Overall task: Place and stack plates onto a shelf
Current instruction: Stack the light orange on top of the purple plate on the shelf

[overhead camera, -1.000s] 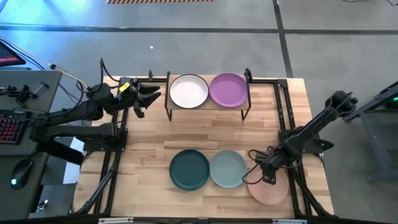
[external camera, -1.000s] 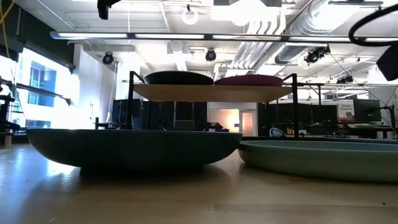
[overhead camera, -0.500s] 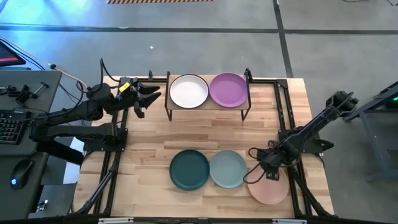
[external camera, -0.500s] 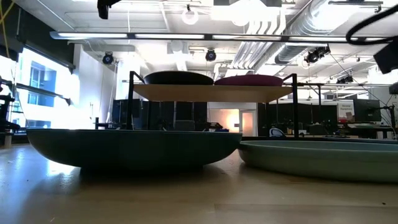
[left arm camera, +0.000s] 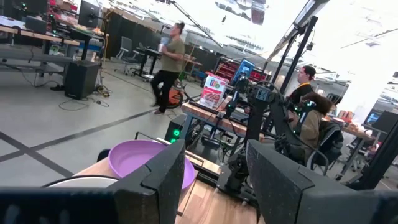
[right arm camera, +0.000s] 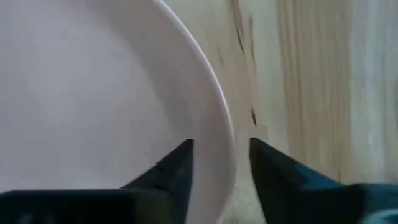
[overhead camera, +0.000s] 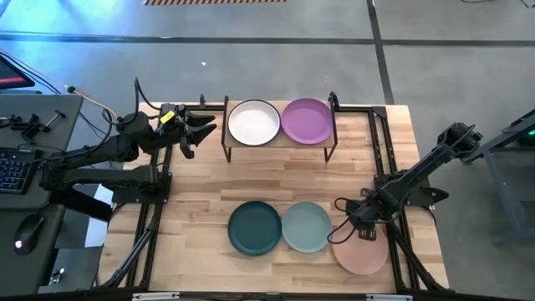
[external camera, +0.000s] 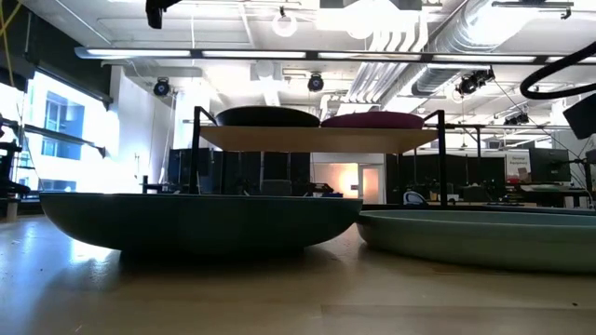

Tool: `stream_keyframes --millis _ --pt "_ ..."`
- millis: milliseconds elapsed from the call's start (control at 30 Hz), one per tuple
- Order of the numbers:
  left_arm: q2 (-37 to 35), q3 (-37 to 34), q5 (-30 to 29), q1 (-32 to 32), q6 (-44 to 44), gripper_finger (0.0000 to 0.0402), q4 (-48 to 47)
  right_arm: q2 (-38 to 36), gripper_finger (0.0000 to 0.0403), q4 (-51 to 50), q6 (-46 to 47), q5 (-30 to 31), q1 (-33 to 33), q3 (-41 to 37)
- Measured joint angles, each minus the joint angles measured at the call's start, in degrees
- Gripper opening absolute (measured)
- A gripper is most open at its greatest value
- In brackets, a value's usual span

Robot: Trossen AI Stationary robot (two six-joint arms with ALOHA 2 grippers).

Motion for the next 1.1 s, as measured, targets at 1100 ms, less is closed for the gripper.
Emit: stream_keyframes --millis 1100 --pt "0.0 0.0 -0.7 0.0 0.5 0.0161 0.2 -6.8 0.0000 8.7 -10.7 -21.2 -26.9 20.1"
